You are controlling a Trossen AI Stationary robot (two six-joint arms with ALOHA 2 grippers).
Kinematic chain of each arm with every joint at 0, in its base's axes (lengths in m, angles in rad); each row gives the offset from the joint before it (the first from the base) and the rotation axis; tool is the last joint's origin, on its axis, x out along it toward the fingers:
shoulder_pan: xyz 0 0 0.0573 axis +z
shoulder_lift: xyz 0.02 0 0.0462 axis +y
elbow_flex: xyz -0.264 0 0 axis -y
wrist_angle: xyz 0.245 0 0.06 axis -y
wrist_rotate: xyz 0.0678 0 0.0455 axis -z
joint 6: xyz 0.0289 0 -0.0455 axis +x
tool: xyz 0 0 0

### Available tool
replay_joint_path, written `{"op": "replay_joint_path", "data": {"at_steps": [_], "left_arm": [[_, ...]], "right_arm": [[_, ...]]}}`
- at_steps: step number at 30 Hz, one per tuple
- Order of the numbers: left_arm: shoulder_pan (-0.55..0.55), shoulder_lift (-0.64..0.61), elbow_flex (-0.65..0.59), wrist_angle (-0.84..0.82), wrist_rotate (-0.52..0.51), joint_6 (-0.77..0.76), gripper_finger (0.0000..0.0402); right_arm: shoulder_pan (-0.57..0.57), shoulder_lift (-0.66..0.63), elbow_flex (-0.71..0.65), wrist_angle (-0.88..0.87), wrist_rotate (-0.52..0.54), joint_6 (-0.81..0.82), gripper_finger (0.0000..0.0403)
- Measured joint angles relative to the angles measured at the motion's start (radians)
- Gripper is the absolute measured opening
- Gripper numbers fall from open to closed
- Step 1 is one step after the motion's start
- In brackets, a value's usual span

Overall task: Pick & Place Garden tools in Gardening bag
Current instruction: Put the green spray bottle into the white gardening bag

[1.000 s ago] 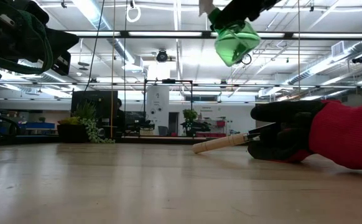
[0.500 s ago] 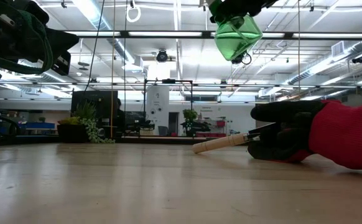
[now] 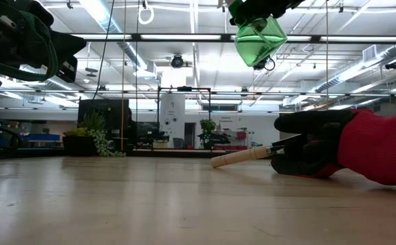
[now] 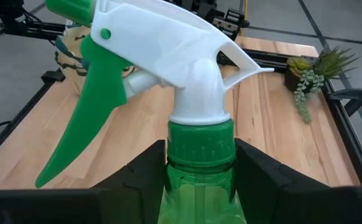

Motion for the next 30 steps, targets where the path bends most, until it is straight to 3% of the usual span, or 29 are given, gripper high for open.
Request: {"op": "replay_joint_path", "data": {"at_steps": [21,30], "left_arm": [[0.0,0.001,0.005,0.065,-0.041,-0.06,0.0021],[0.0,0.071,0.095,0.065,-0.064,-0.038,0.0011]], "right_arm": [[0.0,0.0,0.0,-0.001,0.003,0.109,0.0167],[0.0,0.0,0.0,-0.001,0.003,0.106,0.0167]]}}
